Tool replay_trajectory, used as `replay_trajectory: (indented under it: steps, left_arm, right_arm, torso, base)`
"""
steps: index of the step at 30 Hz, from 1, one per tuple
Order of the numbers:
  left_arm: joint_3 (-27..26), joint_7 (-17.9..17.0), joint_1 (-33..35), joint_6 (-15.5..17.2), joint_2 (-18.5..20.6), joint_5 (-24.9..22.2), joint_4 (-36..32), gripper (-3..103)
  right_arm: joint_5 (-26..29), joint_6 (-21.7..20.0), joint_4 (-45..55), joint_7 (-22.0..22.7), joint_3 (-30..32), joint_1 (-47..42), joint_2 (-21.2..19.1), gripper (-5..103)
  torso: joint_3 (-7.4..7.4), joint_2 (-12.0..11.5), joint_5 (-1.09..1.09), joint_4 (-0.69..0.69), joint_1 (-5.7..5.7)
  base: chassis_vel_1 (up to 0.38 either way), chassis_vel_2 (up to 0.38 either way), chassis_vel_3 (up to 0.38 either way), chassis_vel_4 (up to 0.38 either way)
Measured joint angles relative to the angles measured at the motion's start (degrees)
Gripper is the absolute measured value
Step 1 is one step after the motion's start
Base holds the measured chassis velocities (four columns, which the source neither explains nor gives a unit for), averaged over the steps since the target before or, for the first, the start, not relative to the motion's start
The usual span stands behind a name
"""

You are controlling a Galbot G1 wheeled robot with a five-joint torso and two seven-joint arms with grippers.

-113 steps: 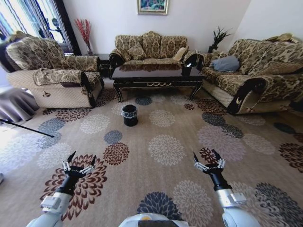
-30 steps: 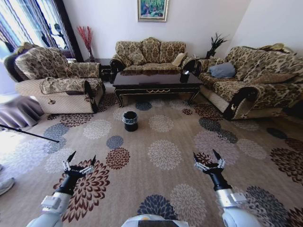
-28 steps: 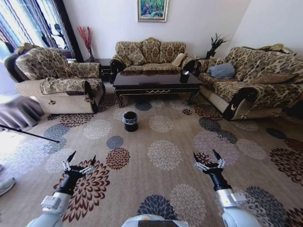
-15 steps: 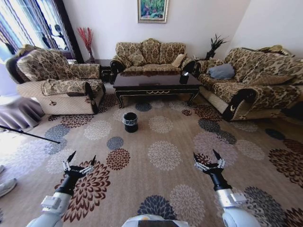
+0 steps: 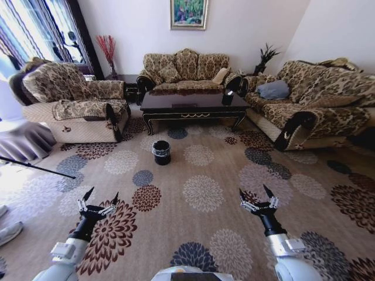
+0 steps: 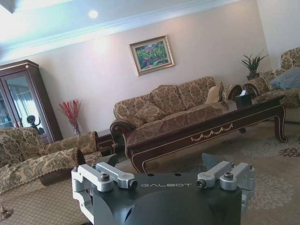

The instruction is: Move to the front of the table and pick up the trash from the floor, then place it into the trash bin.

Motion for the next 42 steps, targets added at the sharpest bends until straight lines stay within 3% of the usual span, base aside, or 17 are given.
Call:
replay_trajectory:
  steps: [31, 42]
  left_arm:
    - [0.00, 0.00, 0.00, 0.00, 0.00, 0.00, 0.00, 100]
    - [0.00, 0.00, 0.00, 0.00, 0.00, 0.00, 0.00, 100]
  right_arm:
    - [0.00, 0.00, 0.00, 0.00, 0.00, 0.01, 0.00, 100]
    - [0.00, 0.00, 0.00, 0.00, 0.00, 0.00, 0.00, 100]
  torso:
    - [5.03, 9.04, 0.00, 0.00, 4.00]
    - [5.25, 9.57, 0.00, 0.00, 4.30]
  base:
    - [0.000, 0.000, 0.000, 0.000]
    - [0.000, 0.000, 0.000, 0.000]
